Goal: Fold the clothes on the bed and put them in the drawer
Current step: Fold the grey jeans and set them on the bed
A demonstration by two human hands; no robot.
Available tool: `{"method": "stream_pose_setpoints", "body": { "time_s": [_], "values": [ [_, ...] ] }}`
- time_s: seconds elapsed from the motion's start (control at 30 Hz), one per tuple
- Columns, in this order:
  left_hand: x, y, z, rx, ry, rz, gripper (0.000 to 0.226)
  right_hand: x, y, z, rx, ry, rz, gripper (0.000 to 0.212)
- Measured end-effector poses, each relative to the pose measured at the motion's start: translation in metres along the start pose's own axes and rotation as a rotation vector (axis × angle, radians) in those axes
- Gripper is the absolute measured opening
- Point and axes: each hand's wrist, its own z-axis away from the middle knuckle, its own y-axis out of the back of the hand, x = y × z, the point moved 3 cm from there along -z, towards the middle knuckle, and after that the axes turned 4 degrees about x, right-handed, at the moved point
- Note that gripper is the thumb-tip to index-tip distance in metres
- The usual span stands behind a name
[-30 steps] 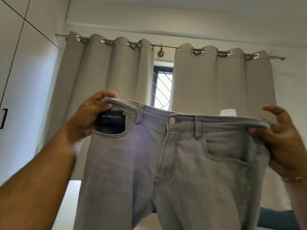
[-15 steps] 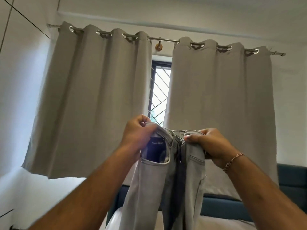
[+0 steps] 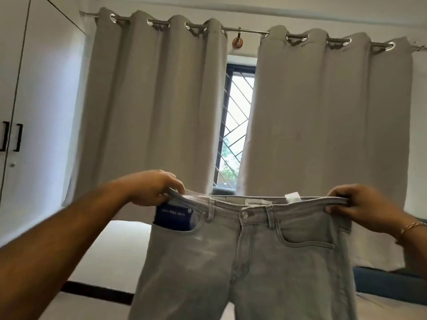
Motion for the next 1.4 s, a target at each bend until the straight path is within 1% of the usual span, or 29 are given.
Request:
{"method": "stream_pose_setpoints", "body": {
  "time_s": [0.07,0.13,0.17,0.2,0.23,0.3,0.37,0.43,0.5,0.6,0.67,0.7,0.73,0.83,0.93,1.0,1.03,1.07,1.1,1.13,1.17,1.2,1.23,1.27,1.3,1.33,1.37,1.4],
  "values": [
    [0.013,-0.006,-0.003,-0.199,-0.031,-0.187,0.037,-0.006,-0.003,-0.004,0.041,0.055,0.028,0.018],
    [0.022,-0.011,-0.005,-0.294,-0.009,-0.315,0.022,-0.019,-0.009,-0.009,0.106,0.131,0.11,0.017],
    [0.021,-0.013,-0.004,-0.294,0.01,-0.351,0.018,-0.025,-0.014,-0.01,0.129,0.161,0.143,0.016],
    [0.018,-0.015,-0.004,-0.275,0.048,-0.351,0.019,-0.028,-0.016,-0.011,0.145,0.179,0.16,0.017],
    [0.011,-0.015,-0.003,-0.251,0.092,-0.31,0.022,-0.028,-0.017,-0.012,0.154,0.188,0.17,0.017],
    [-0.002,-0.015,0.002,-0.208,0.163,-0.155,0.025,-0.027,-0.019,-0.015,0.159,0.207,0.187,0.017],
    [-0.005,-0.017,0.007,-0.174,0.117,-0.132,0.023,-0.024,-0.021,-0.017,0.145,0.206,0.193,0.016],
    [-0.006,-0.024,0.01,-0.132,0.044,-0.155,0.028,-0.021,-0.022,-0.02,0.129,0.197,0.208,0.015],
    [-0.008,-0.031,0.01,-0.144,0.015,-0.113,0.036,-0.017,-0.024,-0.023,0.111,0.163,0.227,0.017],
    [-0.01,-0.032,0.007,-0.172,-0.003,-0.017,0.032,-0.013,-0.031,-0.025,0.072,0.096,0.236,0.021],
    [-0.009,-0.03,0.004,-0.172,-0.022,0.019,0.036,-0.012,-0.035,-0.025,0.063,0.06,0.214,0.021],
    [-0.01,-0.031,0.003,-0.175,-0.016,0.038,0.04,-0.011,-0.037,-0.025,0.063,0.046,0.206,0.021],
    [-0.012,-0.03,0.003,-0.177,0.01,0.075,0.04,-0.01,-0.039,-0.025,0.063,0.033,0.206,0.021],
    [-0.025,-0.026,0.003,-0.184,0.091,0.17,0.024,-0.006,-0.043,-0.023,0.059,-0.002,0.223,0.025],
    [-0.032,-0.029,0.007,-0.248,0.076,0.11,0.023,-0.009,-0.045,-0.022,0.063,0.006,0.19,0.017],
    [-0.034,-0.032,0.008,-0.208,0.071,0.176,0.022,-0.012,-0.044,-0.023,0.077,0.007,0.162,0.017],
    [-0.034,-0.032,0.009,-0.153,0.083,0.26,0.022,-0.014,-0.043,-0.023,0.082,-0.004,0.128,0.018],
    [-0.035,-0.031,0.01,-0.078,0.106,0.358,0.023,-0.014,-0.042,-0.023,0.084,-0.032,0.042,0.019],
    [-0.036,-0.029,0.011,0.009,0.136,0.465,0.025,-0.015,-0.04,-0.019,0.095,-0.065,-0.11,0.02],
    [-0.039,-0.026,0.013,0.115,0.162,0.58,0.027,-0.016,-0.036,-0.014,0.133,-0.085,-0.319,0.022],
    [-0.042,-0.024,0.016,0.222,0.184,0.712,0.024,-0.021,-0.029,-0.005,0.193,-0.076,-0.588,0.023],
    [-0.041,-0.023,0.02,0.316,0.175,0.89,0.019,-0.027,-0.02,0.005,0.262,-0.029,-0.868,0.022],
    [-0.04,-0.023,0.023,0.392,0.148,1.111,0.025,-0.035,-0.014,0.013,0.281,0.017,-1.125,0.019],
    [-0.039,-0.023,0.022,0.463,0.134,1.341,0.04,-0.04,-0.011,0.017,0.277,0.054,-1.295,0.019],
    [-0.037,-0.026,0.018,0.515,0.158,1.512,0.044,-0.046,-0.01,0.017,0.27,0.051,-1.405,0.02],
    [-0.034,-0.032,0.01,0.563,0.219,1.57,0.036,-0.044,-0.014,0.013,0.257,0.012,-1.419,0.019],
    [-0.032,-0.038,0.0,0.609,0.347,1.505,0.022,-0.04,-0.024,0.003,0.259,-0.072,-1.383,0.015],
    [-0.029,-0.048,-0.013,0.632,0.522,1.389,0.011,-0.029,-0.04,-0.006,0.273,-0.199,-1.27,0.021]
  ]
}}
